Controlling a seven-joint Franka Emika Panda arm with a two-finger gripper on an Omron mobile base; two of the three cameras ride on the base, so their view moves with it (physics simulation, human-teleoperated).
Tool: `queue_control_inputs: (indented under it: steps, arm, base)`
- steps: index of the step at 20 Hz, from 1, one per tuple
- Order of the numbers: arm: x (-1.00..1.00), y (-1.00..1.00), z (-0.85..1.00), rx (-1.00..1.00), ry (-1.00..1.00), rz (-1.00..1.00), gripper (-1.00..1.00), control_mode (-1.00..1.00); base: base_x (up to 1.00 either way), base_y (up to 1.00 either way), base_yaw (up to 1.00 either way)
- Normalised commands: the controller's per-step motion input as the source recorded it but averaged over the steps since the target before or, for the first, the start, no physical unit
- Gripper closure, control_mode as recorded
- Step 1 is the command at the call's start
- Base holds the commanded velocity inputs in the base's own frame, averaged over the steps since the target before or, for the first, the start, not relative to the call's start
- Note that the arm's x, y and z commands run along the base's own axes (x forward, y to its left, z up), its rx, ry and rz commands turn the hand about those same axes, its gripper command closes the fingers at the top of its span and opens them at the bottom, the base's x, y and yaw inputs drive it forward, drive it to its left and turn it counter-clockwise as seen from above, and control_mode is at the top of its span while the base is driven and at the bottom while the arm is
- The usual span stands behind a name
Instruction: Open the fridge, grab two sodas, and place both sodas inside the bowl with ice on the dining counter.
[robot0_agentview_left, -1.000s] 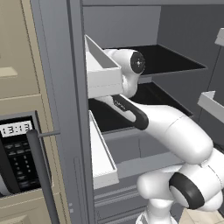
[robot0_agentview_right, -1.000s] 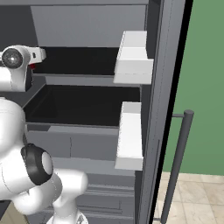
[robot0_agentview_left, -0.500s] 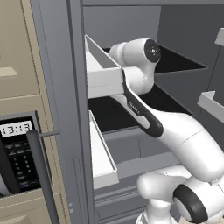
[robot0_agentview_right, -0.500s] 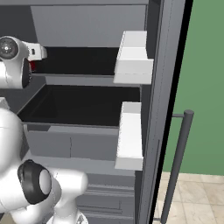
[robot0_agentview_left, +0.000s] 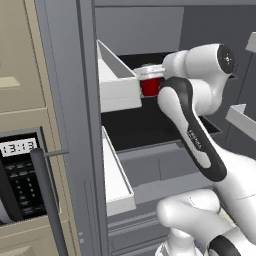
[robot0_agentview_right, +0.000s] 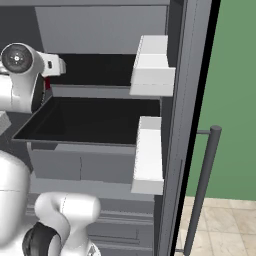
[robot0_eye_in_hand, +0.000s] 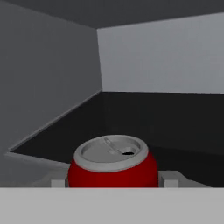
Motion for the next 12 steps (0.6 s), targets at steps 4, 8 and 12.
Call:
queue_control_inputs:
  steps: [4, 8, 12]
  arm:
    - [-0.83, -0.42, -0.01, 0.0, 0.01, -0.02, 1.0, -1.0]
    - [-0.85, -0.32, -0.01, -0.04, 0.02, -0.04, 1.0, -1.0]
    - [-0.85, -0.28, -0.14, -0.08, 0.02, -0.04, 1.0, -1.0]
  base:
    - [0.0, 0.0, 0.0]
    - [0.0, 0.0, 0.0]
    - [0.0, 0.0, 0.0]
